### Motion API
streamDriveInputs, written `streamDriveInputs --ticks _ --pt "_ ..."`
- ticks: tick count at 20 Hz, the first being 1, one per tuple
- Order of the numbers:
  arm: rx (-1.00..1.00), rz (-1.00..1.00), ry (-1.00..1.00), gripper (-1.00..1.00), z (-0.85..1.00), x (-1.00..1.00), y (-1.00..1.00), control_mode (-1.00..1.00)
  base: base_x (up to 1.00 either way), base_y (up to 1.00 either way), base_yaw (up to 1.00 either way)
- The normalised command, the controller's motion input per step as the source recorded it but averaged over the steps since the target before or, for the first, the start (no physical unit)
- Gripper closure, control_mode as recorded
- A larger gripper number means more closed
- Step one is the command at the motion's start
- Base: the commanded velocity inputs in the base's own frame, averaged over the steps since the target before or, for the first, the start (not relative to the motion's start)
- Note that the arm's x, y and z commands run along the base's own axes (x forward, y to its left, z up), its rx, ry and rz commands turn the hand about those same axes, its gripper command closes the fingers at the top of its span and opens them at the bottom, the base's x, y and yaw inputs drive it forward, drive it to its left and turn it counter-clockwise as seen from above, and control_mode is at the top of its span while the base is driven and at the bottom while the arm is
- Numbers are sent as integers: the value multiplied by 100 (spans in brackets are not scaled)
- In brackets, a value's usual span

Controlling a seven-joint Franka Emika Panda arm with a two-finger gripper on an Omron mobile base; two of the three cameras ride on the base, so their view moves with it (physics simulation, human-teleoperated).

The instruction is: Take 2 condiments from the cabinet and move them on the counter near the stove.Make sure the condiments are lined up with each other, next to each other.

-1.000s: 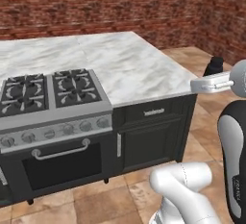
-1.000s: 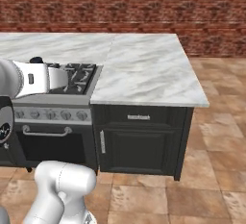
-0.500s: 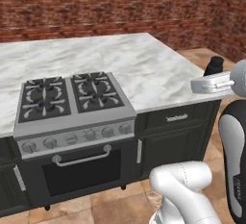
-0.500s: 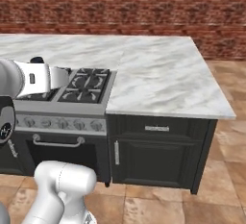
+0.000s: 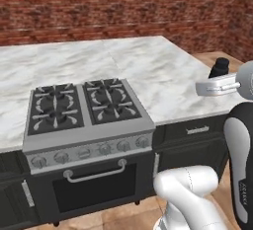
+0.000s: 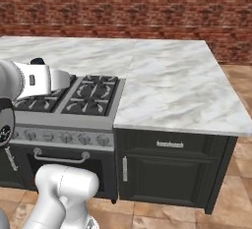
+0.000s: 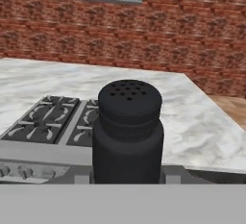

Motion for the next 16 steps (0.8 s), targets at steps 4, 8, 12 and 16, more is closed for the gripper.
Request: streamDriveInputs --ticks 4,8,12,16 --pt "0 0 0 100 0 0 0 100 51 14 1" --pt "0 0 0 100 0 0 0 100 49 18 1" --pt "0 0 0 100 0 0 0 100 48 18 1" --pt "0 0 0 100 0 0 0 100 43 17 0"
